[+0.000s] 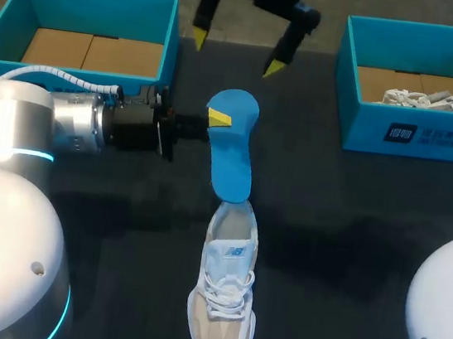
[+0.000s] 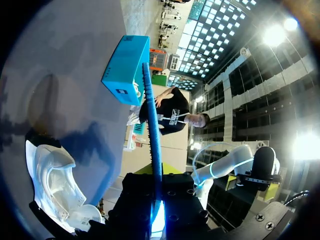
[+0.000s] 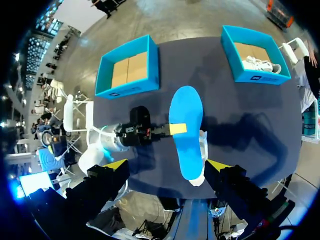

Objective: Take the shoe out of the shoebox, open the shoe tongue, remove and reinsert the insole, then place the shoe into the shoebox

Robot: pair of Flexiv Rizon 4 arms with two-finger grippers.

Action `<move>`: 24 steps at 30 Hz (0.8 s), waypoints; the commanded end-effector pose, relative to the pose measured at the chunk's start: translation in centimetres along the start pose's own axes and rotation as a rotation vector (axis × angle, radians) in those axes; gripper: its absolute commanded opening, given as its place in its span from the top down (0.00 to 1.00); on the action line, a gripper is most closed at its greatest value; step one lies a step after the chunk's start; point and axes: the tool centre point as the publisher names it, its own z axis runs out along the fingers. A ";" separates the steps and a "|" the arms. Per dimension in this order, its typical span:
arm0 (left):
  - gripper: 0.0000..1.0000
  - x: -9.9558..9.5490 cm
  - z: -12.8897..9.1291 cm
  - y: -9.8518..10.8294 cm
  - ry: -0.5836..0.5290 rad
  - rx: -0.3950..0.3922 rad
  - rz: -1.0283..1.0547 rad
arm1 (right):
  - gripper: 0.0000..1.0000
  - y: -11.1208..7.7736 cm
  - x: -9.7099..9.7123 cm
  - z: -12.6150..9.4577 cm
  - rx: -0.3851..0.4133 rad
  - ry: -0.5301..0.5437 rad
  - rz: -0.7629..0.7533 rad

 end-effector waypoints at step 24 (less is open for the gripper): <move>1.00 0.0 -0.1 0.1 -0.002 0.001 0.000 | 0.00 -1.3 1.7 1.5 -0.045 -0.113 -0.009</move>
